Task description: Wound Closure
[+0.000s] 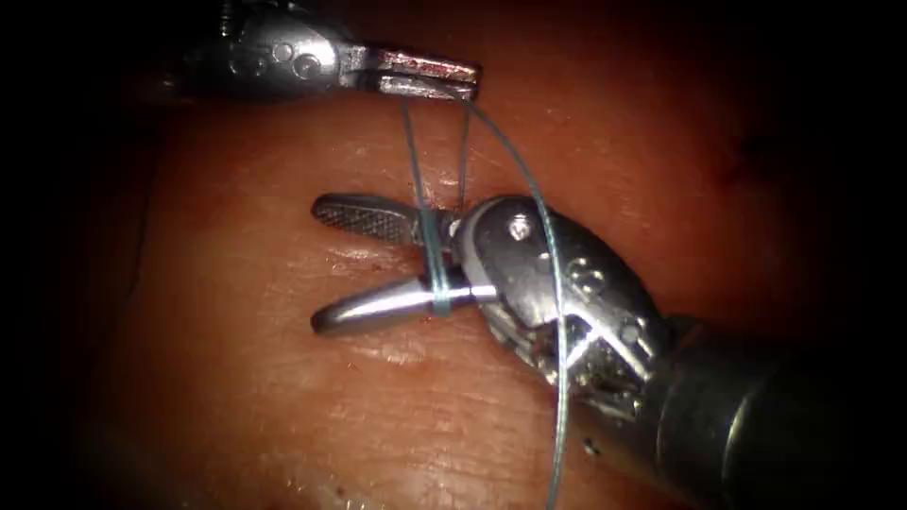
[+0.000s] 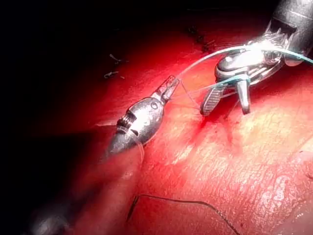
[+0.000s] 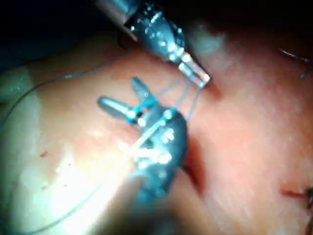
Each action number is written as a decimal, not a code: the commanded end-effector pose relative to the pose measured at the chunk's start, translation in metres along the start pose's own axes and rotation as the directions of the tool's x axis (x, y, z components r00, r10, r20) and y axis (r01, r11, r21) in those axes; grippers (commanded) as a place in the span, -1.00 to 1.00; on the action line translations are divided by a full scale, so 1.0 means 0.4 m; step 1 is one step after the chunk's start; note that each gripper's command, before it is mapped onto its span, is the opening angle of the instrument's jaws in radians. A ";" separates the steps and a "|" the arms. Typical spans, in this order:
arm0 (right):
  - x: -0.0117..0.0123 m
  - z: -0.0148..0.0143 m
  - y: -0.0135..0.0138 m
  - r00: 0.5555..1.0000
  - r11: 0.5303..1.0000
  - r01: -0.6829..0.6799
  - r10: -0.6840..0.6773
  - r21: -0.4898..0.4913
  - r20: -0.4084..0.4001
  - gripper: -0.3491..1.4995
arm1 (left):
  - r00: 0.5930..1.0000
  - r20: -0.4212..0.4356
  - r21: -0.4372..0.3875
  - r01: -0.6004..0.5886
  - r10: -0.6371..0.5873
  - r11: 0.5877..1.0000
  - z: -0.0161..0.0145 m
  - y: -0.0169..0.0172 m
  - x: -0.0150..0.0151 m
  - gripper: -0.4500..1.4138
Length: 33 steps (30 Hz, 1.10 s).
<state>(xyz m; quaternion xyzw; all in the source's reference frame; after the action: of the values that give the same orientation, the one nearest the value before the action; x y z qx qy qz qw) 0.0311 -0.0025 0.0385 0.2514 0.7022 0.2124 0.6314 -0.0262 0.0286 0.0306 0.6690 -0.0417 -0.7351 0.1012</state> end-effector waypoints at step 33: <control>0.0029 -0.0012 0.0043 0.969 0.992 -0.126 0.118 -0.025 -0.216 -0.18 | 0.974 -0.200 0.126 0.129 -0.102 0.984 -0.0083 0.0080 0.0059 -1.00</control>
<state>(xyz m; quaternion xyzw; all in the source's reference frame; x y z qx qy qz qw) 0.0299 -0.0006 0.0382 0.2571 0.7440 0.2916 0.5434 -0.0223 0.0249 0.0280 0.7447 -0.0421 -0.6660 0.0113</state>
